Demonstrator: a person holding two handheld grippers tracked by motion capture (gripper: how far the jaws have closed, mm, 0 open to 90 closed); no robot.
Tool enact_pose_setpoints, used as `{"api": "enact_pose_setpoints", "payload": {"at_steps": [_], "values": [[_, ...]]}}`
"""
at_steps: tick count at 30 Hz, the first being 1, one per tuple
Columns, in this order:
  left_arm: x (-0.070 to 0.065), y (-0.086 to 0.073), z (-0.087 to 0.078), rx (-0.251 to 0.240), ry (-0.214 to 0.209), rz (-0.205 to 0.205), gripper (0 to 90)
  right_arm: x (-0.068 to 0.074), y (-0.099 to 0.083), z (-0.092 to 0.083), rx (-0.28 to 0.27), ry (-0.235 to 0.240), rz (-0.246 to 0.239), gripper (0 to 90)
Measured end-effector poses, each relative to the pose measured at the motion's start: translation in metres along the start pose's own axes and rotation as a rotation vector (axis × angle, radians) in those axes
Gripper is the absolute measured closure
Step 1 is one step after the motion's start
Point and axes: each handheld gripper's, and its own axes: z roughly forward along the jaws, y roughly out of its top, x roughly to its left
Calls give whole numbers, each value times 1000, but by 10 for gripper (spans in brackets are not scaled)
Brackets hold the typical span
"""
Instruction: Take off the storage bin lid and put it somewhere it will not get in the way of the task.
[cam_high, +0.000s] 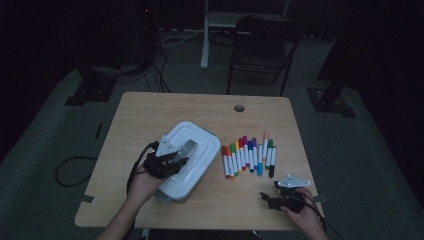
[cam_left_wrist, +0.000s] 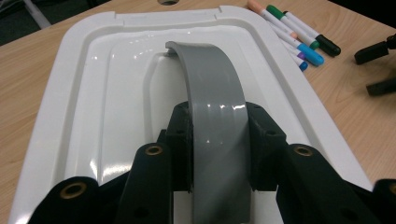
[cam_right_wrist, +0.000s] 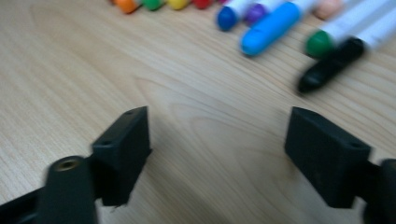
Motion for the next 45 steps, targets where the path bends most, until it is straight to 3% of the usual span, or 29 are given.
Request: {"api": "enact_pose_setpoints", "payload": {"at_steps": [1, 2, 5, 6, 8, 11, 16, 23, 27, 29, 30, 37, 43, 45], "values": [[0, 0, -1, 0, -1, 0, 679, -5, -1, -4, 5, -16, 25, 298], [0, 1, -1, 0, -1, -1, 681, -11, -5, -6, 5, -71, 20, 282], [1, 2, -5, -11, -13, -7, 681, -16, -7, -6, -6, -113, 53, 252], [3, 3, -9, -21, -15, -16, 681, -19, -7, -4, -10, -139, 76, 169], [4, 4, -11, -26, -16, -20, 681, -22, -5, -2, 1, -153, 88, 122], [7, 5, -15, -36, -12, -26, 682, -23, -4, -1, 2, -158, 93, 122], [26, 6, -34, -78, 9, -71, 682, -24, 0, 3, 3, -171, 106, 118], [60, 1, -59, -139, 83, -134, 683, -24, 0, 3, 4, -173, 108, 118], [83, -8, -66, -166, 146, -180, 683, -23, 0, 3, 4, -177, 112, 118], [87, -10, -67, -170, 163, -191, 683, -23, 0, 4, 3, -177, 112, 118], [99, -17, -68, -179, 215, -215, 683, -23, 0, 4, 3, -177, 111, 118], [133, -45, -65, -201, 301, -303, 683, -24, 0, 3, 4, -173, 109, 118], [150, -71, -52, -191, 339, -350, 683, -24, 0, 4, 4, -171, 106, 118], [153, -85, -39, -166, 349, -376, 683, -24, 0, 4, 4, -171, 106, 118]]}}
